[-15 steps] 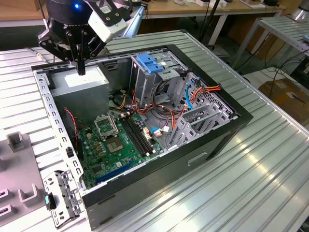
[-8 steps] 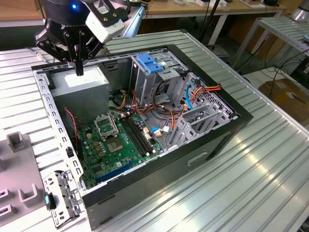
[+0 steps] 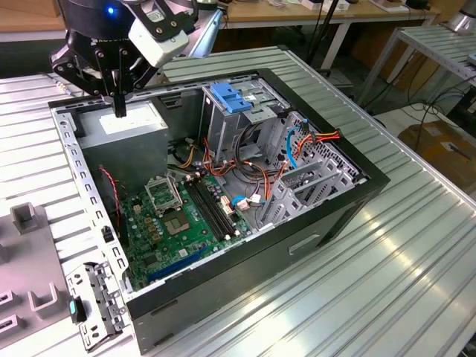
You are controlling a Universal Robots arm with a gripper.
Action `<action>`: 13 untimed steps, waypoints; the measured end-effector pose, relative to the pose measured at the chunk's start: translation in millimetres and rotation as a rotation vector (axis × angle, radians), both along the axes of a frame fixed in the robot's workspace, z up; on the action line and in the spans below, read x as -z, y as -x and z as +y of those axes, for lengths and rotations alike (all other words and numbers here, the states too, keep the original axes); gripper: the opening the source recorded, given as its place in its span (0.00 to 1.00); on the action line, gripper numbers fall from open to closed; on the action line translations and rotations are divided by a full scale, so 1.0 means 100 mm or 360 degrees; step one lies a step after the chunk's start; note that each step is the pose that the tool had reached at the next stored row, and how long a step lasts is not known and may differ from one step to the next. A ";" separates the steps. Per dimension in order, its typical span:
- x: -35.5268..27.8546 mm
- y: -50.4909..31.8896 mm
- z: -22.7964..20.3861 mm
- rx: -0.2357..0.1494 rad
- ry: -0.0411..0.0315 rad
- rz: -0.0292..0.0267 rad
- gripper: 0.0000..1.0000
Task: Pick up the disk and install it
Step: 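Reach for the disk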
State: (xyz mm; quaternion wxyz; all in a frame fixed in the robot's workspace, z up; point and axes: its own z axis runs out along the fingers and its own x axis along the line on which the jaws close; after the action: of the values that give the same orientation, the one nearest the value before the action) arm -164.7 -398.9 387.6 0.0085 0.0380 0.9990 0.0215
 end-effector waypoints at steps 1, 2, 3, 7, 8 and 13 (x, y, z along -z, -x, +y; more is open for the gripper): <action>0.001 0.004 0.000 0.0000 0.0000 0.00002 0.11; 0.001 0.008 0.000 0.0000 0.0000 0.00003 0.11; 0.002 0.012 0.000 0.0000 0.0000 0.00004 0.11; 0.003 0.055 0.000 0.0000 0.0000 0.00011 0.11; 0.004 0.073 0.000 0.0000 0.0000 0.00012 0.11; 0.006 0.112 0.000 0.0000 0.0000 0.00013 0.11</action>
State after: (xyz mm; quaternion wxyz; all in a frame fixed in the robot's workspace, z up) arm -175.8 -398.9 387.0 0.0080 0.0379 0.9990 0.0215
